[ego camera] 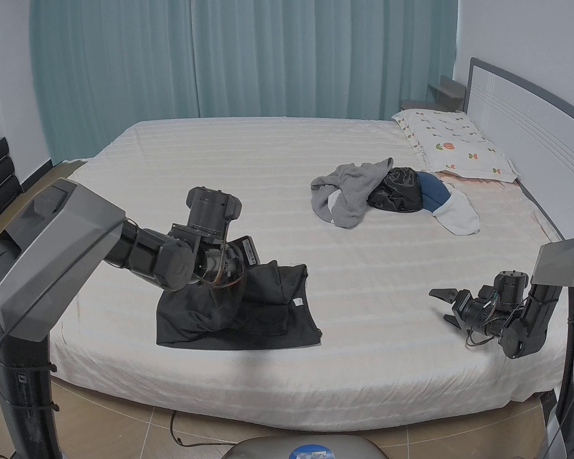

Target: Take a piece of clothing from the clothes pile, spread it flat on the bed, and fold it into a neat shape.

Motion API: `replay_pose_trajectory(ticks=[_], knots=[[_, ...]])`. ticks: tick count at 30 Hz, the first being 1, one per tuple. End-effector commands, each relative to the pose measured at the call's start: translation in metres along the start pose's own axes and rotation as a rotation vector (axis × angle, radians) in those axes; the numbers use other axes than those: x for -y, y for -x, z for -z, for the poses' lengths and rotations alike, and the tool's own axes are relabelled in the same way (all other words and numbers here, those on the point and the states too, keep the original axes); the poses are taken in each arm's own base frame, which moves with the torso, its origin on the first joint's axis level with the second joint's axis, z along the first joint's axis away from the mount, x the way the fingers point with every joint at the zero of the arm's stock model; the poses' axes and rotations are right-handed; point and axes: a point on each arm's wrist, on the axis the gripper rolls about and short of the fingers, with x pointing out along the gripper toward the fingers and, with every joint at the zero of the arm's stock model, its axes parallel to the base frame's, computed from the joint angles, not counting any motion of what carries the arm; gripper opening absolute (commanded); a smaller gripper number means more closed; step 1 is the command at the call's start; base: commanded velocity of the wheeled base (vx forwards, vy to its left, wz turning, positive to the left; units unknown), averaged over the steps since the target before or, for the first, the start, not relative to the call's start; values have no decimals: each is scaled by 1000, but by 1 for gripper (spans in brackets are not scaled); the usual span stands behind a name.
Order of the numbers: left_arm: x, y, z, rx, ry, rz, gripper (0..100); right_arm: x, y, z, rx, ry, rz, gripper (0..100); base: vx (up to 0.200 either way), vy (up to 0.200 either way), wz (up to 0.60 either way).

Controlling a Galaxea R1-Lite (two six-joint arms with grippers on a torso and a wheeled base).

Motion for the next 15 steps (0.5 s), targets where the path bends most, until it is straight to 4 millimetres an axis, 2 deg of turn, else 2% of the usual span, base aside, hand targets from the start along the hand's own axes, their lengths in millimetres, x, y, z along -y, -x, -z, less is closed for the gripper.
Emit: replay_pose_trajectory(ticks=[1,5,8,9,15], knots=[[10,-26,19,-11,-25,-29,0,1,-1,0,-1,1,0,100,0,0,0],[16,-39,26,3,-32,-46,0,1,-1,1,-3,0,2,100,0,0,0],[23,-39,33,-12,-26,-36,0,1,-1,1,-1,0,4,100,0,0,0],[24,-39,34,-14,-26,-34,100,1,-1,1,-3,0,2,100,0,0,0],[46,-32,32,-7,6,6,100,1,-1,1,-3,0,2,100,0,0,0]])
